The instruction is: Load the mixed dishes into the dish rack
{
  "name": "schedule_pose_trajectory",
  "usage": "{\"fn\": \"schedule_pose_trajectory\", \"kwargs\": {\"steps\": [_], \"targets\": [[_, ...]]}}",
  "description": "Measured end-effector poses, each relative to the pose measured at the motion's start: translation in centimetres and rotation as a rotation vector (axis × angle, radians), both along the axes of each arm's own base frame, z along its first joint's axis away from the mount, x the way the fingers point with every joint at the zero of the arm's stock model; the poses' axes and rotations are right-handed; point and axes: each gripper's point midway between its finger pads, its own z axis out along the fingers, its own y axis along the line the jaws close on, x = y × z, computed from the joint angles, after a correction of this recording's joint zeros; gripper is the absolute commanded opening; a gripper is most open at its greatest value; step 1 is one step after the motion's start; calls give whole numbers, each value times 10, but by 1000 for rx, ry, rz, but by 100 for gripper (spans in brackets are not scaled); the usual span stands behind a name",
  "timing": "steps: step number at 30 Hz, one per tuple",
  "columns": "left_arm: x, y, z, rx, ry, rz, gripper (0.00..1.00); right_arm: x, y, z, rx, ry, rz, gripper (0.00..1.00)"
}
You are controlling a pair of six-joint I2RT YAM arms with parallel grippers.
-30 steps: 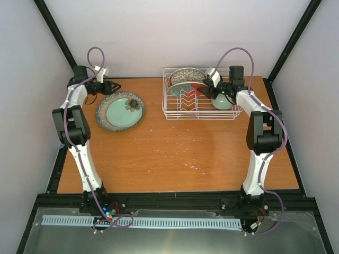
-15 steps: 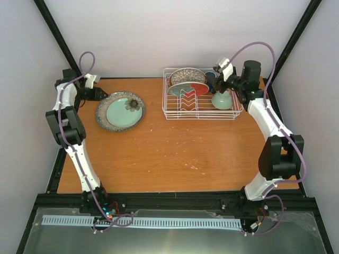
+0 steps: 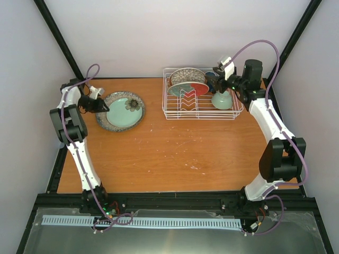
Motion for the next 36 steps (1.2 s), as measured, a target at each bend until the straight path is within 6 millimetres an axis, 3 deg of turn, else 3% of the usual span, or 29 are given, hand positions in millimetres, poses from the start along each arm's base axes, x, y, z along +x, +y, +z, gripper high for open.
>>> {"fn": "schedule_pose_trajectory", "kwargs": {"steps": [10, 18, 27, 32, 36], "targets": [[-6, -1, -20, -15, 65, 7, 28, -3, 2, -2, 2, 13, 15, 54], [-4, -9, -20, -77, 75, 11, 1, -5, 6, -3, 3, 23, 25, 54], [-3, -18, -18, -171, 76, 18, 1, -4, 9, 4, 6, 16, 39, 54], [1, -21, -13, -191, 34, 6, 1, -2, 12, -1, 8, 29, 51, 53], [4, -25, 5, -204, -57, -14, 1, 1, 15, -10, 12, 51, 63, 52]]}}
